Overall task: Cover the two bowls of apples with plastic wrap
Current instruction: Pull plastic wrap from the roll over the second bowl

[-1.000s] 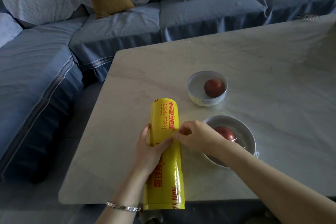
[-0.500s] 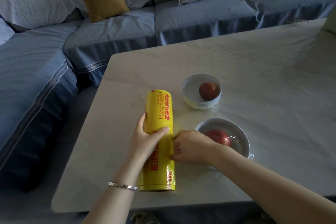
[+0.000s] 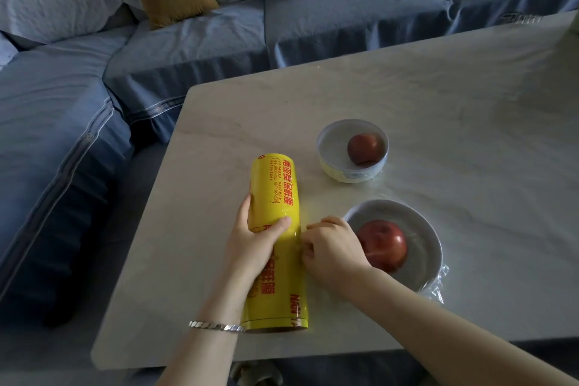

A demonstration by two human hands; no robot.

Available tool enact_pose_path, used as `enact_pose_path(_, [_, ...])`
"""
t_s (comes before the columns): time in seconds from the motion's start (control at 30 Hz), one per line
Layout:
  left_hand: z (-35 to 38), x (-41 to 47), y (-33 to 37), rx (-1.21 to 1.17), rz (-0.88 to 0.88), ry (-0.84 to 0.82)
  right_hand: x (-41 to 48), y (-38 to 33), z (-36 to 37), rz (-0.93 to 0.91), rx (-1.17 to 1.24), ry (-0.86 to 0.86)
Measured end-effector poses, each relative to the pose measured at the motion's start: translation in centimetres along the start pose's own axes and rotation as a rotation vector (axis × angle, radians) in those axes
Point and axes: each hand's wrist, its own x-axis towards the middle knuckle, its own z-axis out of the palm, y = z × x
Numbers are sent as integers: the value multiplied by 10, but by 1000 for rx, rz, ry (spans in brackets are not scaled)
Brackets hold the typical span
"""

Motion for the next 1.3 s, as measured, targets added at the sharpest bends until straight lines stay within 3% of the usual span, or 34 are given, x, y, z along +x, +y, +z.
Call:
enact_pose_path(0.23, [-2, 0, -1, 13, -2, -3, 3, -11, -6, 159, 98, 45])
enact_pose_path(0.33, [-5, 0, -2, -11, -4, -17, 9, -10, -9, 305, 257, 90])
enact_pose_path(0.43, [-9, 1, -5, -43, 21, -43, 15, -8, -25, 399, 487, -50])
enact_pose_path(0.47, [-9, 0, -5, -52, 17, -44, 14, -8, -29, 380, 451, -144])
enact_pose_path(0.57, [-6, 0, -4, -95, -8, -26, -1, -13, -31, 140, 23, -426])
enact_pose_path(0.63, [-6, 1, -3, -84, -16, -11, -13, -17, -22, 9, -97, -476])
enact_pose_path(0.9, [-3, 4, -4, -49, -21, -4, -23, -18, -21, -25, 59, -283])
enact_pose_path(1.03, [-1, 3, -2, -26, -26, 8, -25, -17, -13, 1, 36, -260])
enact_pose_path(1.13, [1, 2, -1, -11, -25, 0, -26, -13, -1, -45, -19, -67])
enact_pose_path(1.27, [-2, 3, -4, -35, -36, -5, -21, -12, 3, 22, -9, 56])
enact_pose_path(1.3, [-3, 3, -4, -47, -41, -7, -20, -13, 1, 40, 25, 11])
